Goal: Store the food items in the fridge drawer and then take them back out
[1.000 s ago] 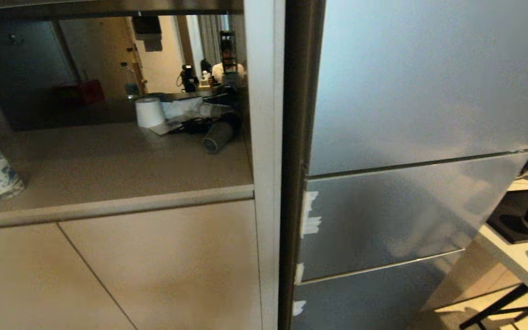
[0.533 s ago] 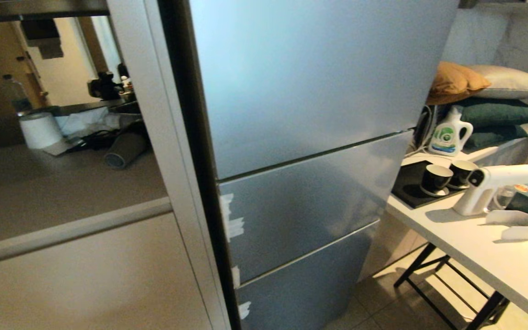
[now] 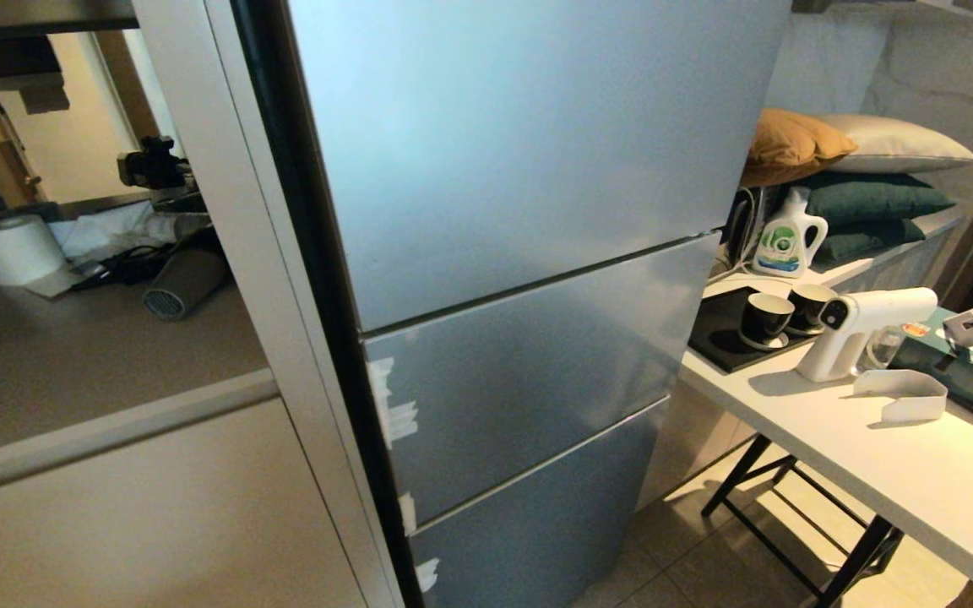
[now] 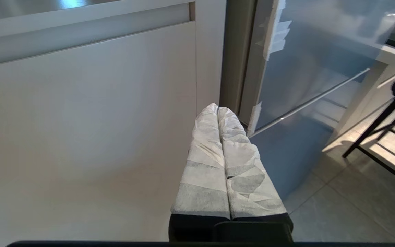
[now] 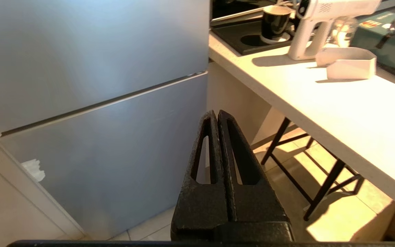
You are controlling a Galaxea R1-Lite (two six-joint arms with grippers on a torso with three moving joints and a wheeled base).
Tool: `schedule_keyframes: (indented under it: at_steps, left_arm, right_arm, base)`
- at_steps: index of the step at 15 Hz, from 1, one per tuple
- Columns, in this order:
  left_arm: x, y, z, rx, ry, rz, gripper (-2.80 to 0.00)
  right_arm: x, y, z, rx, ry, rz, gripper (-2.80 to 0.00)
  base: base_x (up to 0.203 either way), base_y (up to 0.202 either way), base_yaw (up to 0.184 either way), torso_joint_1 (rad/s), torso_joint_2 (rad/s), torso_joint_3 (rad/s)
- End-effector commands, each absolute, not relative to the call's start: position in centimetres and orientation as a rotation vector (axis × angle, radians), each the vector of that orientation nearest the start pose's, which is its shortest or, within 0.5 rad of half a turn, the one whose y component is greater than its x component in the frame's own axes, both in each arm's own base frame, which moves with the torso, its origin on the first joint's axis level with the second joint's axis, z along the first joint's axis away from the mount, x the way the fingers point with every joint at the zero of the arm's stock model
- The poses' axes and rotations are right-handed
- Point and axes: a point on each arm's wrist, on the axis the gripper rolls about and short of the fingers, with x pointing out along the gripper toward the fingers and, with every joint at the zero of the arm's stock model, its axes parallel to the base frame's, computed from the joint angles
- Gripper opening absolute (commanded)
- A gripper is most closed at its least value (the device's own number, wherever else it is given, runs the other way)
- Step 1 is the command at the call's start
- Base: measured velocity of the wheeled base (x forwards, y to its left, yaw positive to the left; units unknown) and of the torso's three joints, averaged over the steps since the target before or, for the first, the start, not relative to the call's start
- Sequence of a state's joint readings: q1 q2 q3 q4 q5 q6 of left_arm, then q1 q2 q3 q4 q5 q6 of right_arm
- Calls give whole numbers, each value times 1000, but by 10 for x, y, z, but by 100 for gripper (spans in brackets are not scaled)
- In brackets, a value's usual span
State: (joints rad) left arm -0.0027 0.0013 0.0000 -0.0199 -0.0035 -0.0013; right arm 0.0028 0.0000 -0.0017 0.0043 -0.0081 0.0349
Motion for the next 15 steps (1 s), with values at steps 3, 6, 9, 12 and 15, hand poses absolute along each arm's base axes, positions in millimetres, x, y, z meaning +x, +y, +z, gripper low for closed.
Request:
schedule_keyframes:
  at_steps: [3, 6, 9, 12, 15]
  left_arm:
    - [-22, 0, 75, -2, -8, -6, -280]
    - [-22, 0, 75, -2, -8, -6, -280]
    - [-22, 0, 75, -2, -9, -7, -280]
    - [-22, 0, 75, 3, -8, -8, -280]
    - [-22, 0, 75, 3, -9, -8, -280]
  right_arm:
    - [-23, 0, 75, 35, 5, -5, -280]
    - [-23, 0, 75, 35, 5, -5, -280]
    - [-23, 0, 75, 35, 5, -5, -280]
    - [-23, 0, 75, 35, 4, -6, -280]
    - [-23, 0, 75, 35, 5, -6, -280]
  base:
    - [0, 0, 0, -71, 164, 87]
    - [0, 0, 0, -83, 186, 101]
    - [0, 0, 0, -92, 210, 115]
    - [0, 0, 0, -113, 257, 139]
    - [0, 0, 0, -128, 309, 169]
